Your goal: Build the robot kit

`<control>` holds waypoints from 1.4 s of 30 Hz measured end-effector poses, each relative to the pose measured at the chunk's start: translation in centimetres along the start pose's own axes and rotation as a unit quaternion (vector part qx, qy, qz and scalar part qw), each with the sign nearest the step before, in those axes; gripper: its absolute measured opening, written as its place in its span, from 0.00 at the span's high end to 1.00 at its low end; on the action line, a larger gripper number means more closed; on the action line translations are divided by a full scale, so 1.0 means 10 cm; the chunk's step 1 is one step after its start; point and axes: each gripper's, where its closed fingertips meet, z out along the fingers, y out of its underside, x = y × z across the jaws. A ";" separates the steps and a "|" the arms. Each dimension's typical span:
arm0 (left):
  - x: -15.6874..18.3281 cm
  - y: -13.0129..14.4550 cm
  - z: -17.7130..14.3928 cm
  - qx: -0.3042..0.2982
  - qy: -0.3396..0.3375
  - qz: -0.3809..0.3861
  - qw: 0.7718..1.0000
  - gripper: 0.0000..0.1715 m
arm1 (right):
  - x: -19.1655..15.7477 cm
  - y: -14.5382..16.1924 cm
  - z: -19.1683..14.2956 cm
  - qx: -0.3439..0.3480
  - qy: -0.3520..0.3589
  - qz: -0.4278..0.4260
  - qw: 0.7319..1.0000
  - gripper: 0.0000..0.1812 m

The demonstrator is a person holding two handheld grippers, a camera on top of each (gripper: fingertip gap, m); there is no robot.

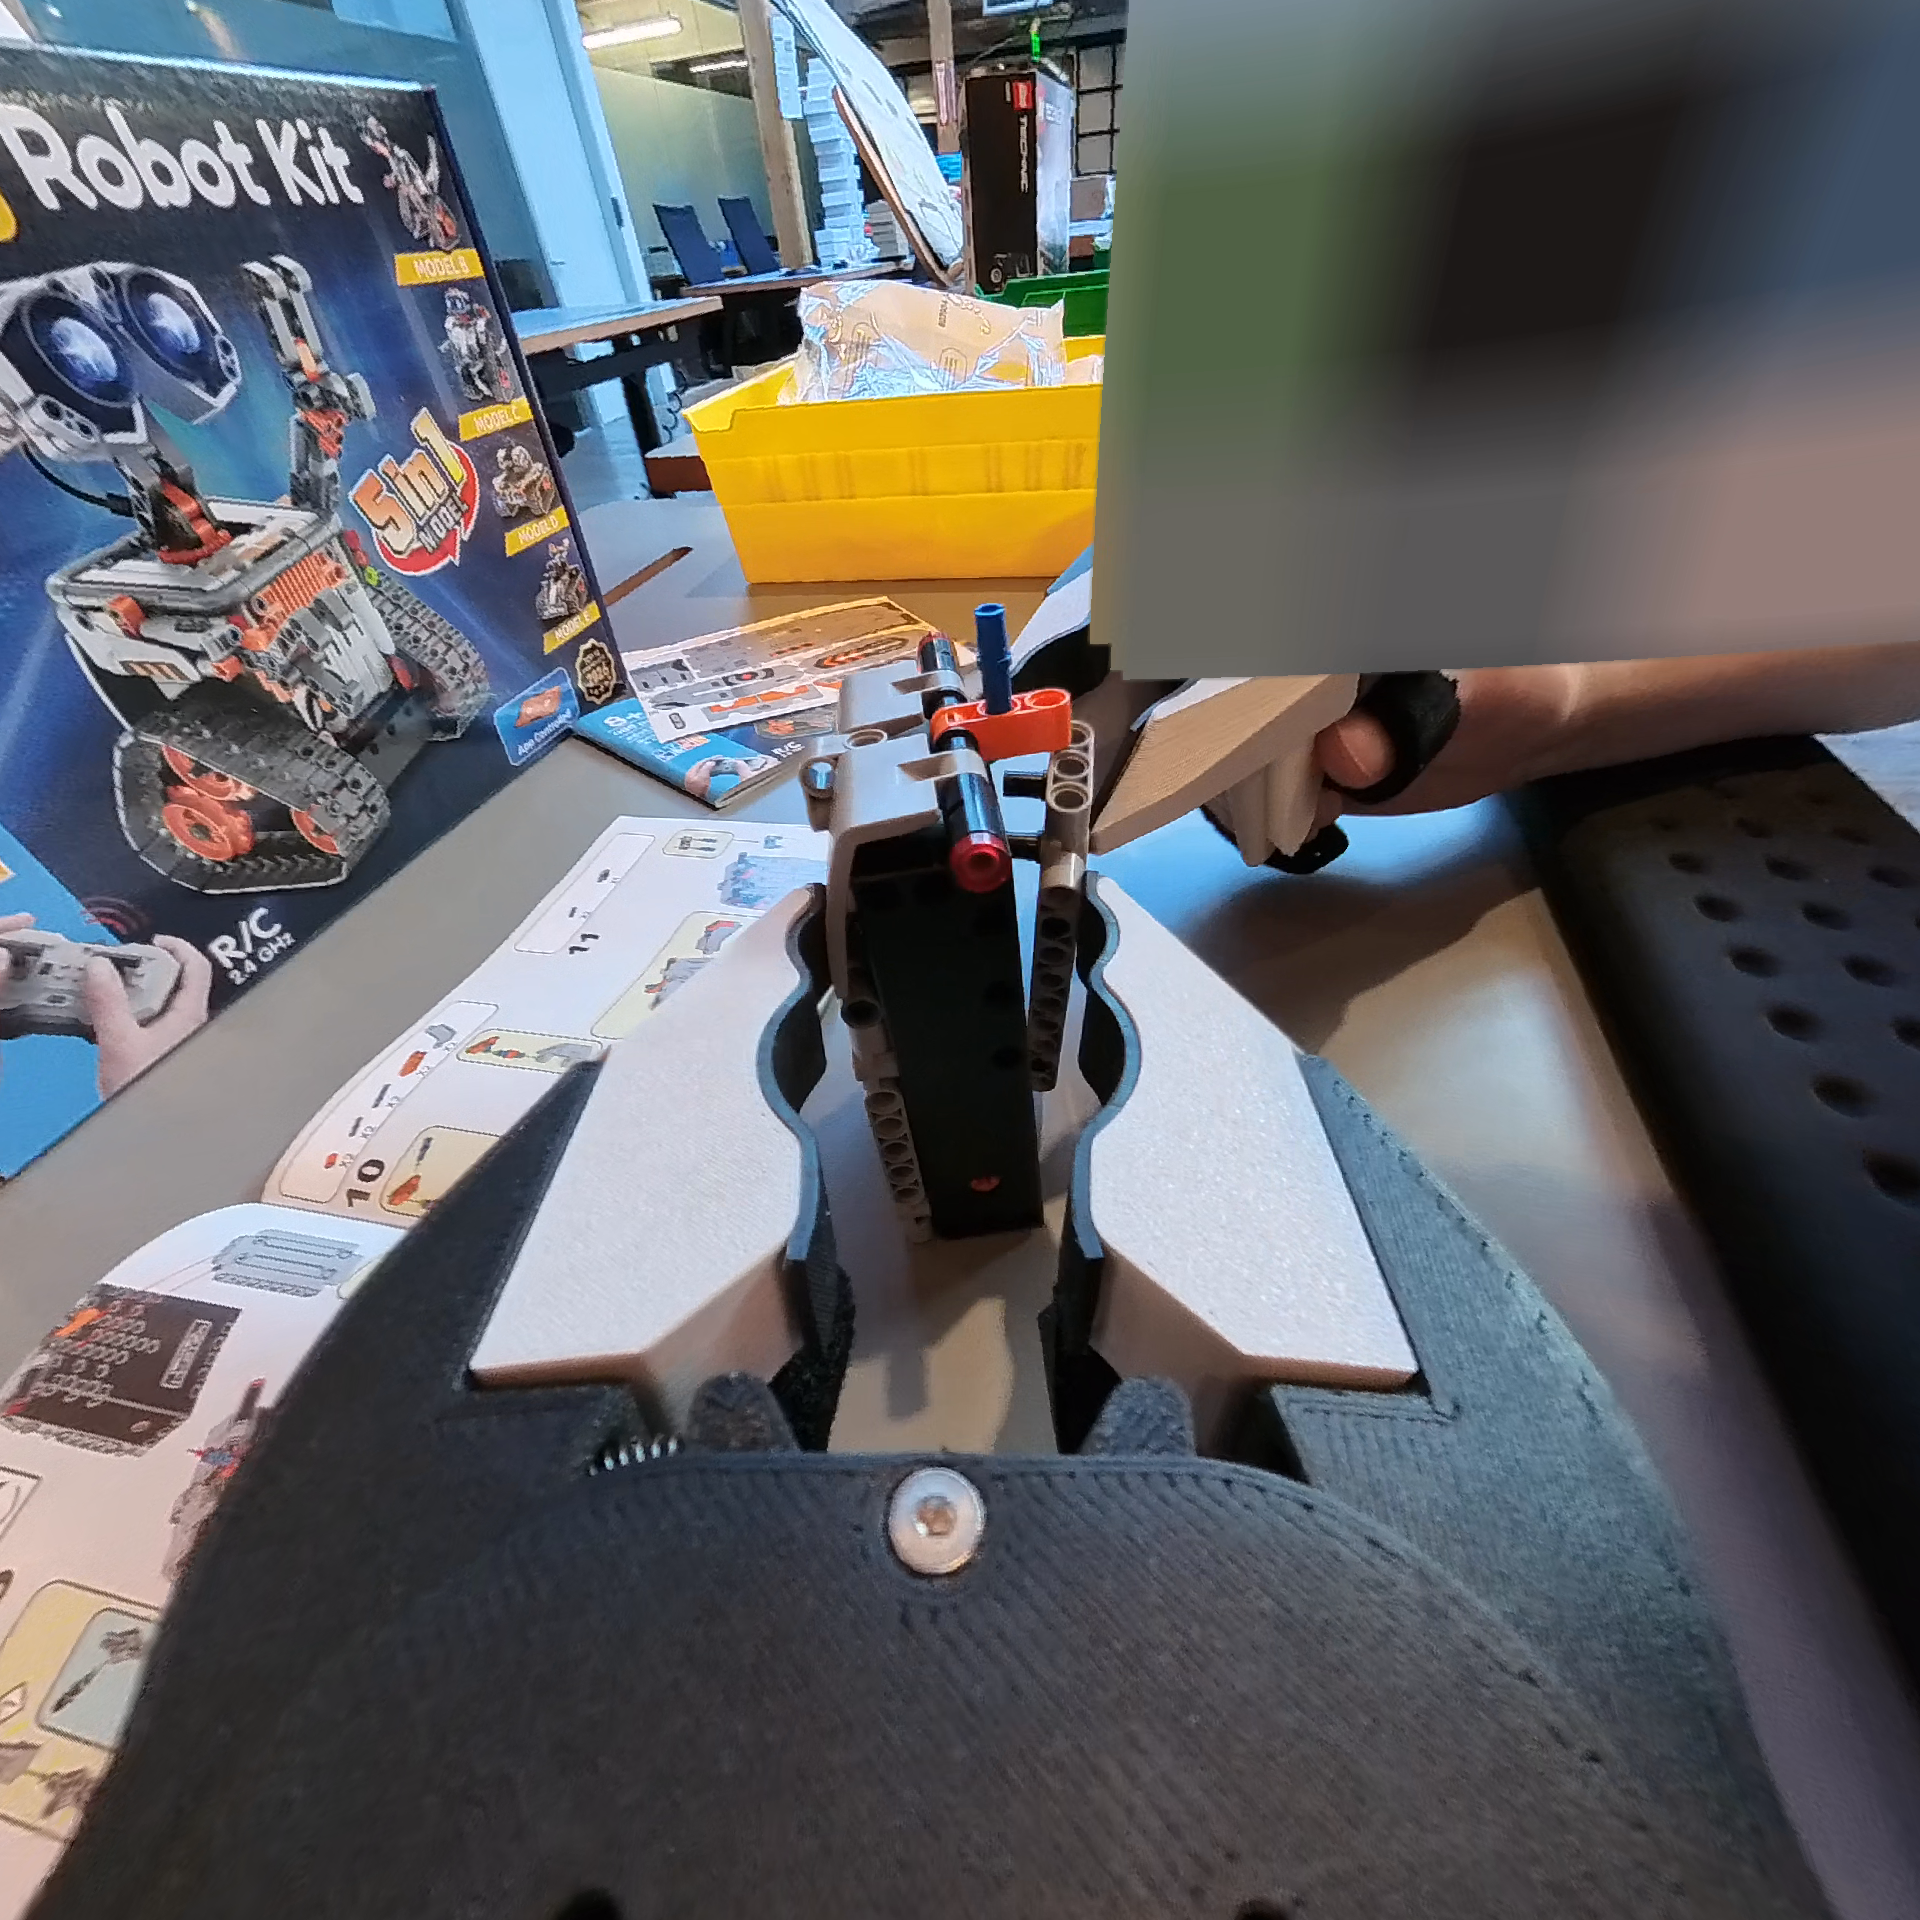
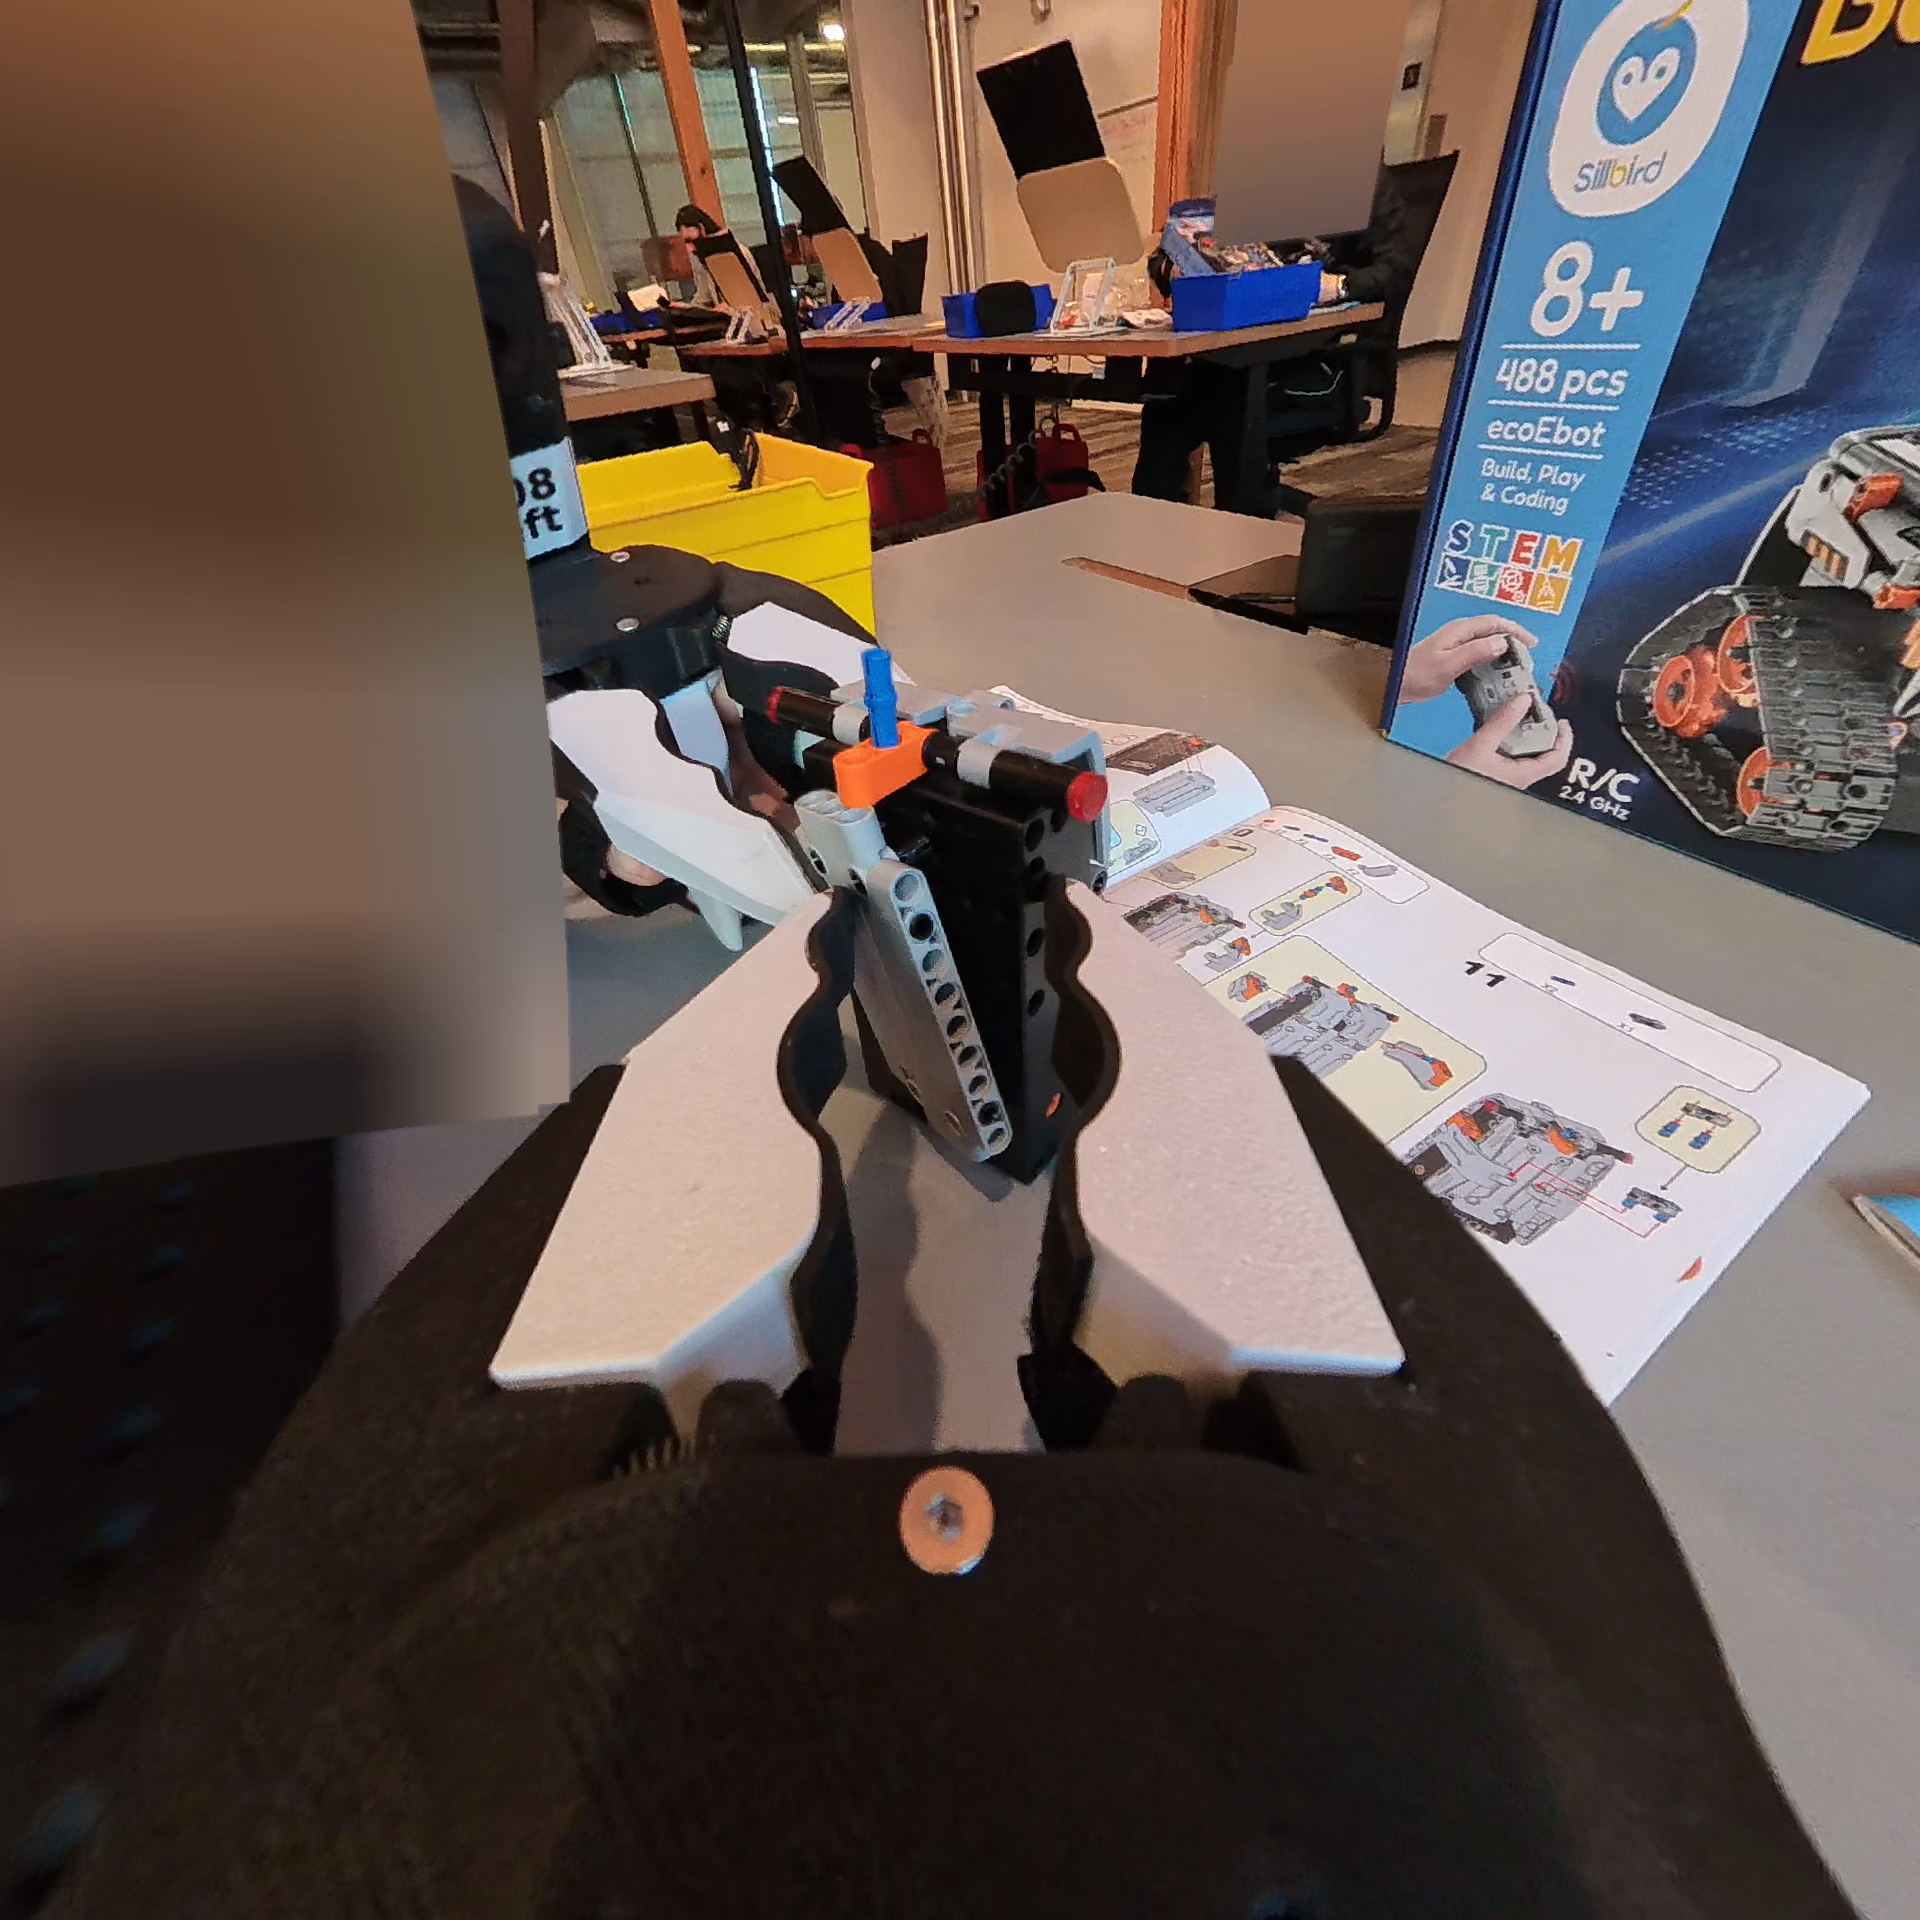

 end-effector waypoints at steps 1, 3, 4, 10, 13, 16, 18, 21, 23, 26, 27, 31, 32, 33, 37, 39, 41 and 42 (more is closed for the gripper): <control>0.00 0.00 0.00 0.000 -0.001 0.002 1.000 0.74 | 0.00 0.00 0.00 0.000 -0.003 0.005 1.000 0.80; 0.01 0.00 0.00 0.000 -0.001 0.004 1.000 0.74 | -0.01 0.00 -0.01 0.002 -0.007 0.011 1.000 0.80; 0.01 0.00 0.00 0.000 0.000 0.005 1.000 0.74 | -0.01 -0.01 -0.01 0.005 -0.010 0.014 1.000 0.79; 0.01 0.01 0.01 -0.002 -0.001 0.007 1.000 0.74 | -0.01 -0.03 -0.01 0.009 -0.022 0.036 0.999 0.78; 0.01 0.01 0.01 -0.003 -0.001 0.009 1.000 0.74 | -0.01 -0.03 -0.02 0.008 -0.024 0.040 0.999 0.79; 0.00 0.01 0.01 -0.002 -0.003 0.007 1.000 0.72 | 0.00 -0.02 -0.01 0.006 -0.024 0.043 0.999 0.82; 0.00 0.00 0.00 -0.001 -0.003 0.008 1.000 0.72 | 0.00 -0.01 -0.01 0.006 -0.024 0.039 0.999 0.82; 0.00 0.00 0.00 0.001 0.003 0.001 1.000 0.72 | 0.00 -0.01 -0.01 0.005 -0.018 0.030 0.999 0.83; 0.00 0.00 0.00 0.001 0.004 -0.001 1.000 0.71 | 0.00 -0.01 0.00 0.003 -0.014 0.017 1.000 0.83; 0.00 0.00 0.00 0.002 0.002 0.000 1.000 0.71 | 0.00 -0.01 0.00 0.005 -0.013 0.018 1.000 0.83; 0.00 0.00 0.00 0.002 0.003 -0.002 1.000 0.71 | 0.00 -0.01 0.00 0.004 -0.012 0.016 1.000 0.83; 0.01 -0.02 0.02 0.004 0.002 -0.018 1.000 0.70 | -0.01 -0.01 0.00 0.002 -0.008 0.003 1.000 0.83; 0.01 -0.02 0.04 0.005 0.001 -0.022 1.000 0.66 | -0.03 0.00 0.00 0.001 -0.011 -0.001 1.000 0.84; 0.02 -0.03 0.05 0.004 0.000 -0.022 1.000 0.63 | -0.05 0.00 0.01 0.001 -0.014 -0.005 1.000 0.85; 0.02 -0.02 0.04 0.003 -0.002 -0.017 1.000 0.70 | -0.03 0.00 0.01 0.000 -0.007 -0.010 1.000 0.83; 0.02 -0.02 0.04 0.003 -0.002 -0.017 1.000 0.70 | -0.03 0.00 0.01 0.001 -0.008 -0.008 1.000 0.83; 0.02 -0.02 0.04 0.003 -0.001 -0.014 1.000 0.71 | -0.03 0.00 0.01 0.001 -0.008 -0.011 1.000 0.83; 0.02 -0.02 0.04 0.003 -0.001 -0.015 1.000 0.71 | -0.03 -0.01 0.01 0.002 -0.008 -0.012 1.000 0.83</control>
